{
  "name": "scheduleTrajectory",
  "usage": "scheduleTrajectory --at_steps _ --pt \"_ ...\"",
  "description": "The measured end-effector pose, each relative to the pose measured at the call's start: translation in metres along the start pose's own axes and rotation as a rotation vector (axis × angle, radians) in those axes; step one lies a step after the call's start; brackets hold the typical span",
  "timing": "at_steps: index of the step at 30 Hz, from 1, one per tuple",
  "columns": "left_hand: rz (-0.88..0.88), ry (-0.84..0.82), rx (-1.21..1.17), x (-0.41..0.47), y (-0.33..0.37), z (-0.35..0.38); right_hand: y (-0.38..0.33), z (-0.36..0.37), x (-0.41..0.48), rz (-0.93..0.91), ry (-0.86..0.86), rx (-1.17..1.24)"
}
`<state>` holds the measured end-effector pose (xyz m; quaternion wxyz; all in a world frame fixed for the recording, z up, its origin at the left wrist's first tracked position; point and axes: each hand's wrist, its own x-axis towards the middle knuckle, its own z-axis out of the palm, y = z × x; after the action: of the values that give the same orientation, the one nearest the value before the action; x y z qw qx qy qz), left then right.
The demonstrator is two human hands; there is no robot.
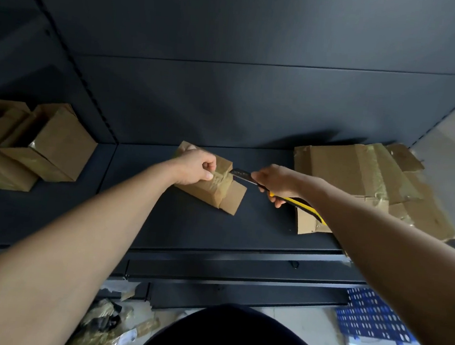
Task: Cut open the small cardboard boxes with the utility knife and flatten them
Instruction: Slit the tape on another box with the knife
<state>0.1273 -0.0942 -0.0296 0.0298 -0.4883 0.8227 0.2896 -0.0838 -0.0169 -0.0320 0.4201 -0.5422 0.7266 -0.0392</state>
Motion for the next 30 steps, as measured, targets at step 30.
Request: scheduleTrajectory --at_steps 30 --pt "-0.058 0.139 -0.109 -0.007 0.006 -0.005 -0.027 -0.002 -0.001 -0.077 -0.134 -0.110"
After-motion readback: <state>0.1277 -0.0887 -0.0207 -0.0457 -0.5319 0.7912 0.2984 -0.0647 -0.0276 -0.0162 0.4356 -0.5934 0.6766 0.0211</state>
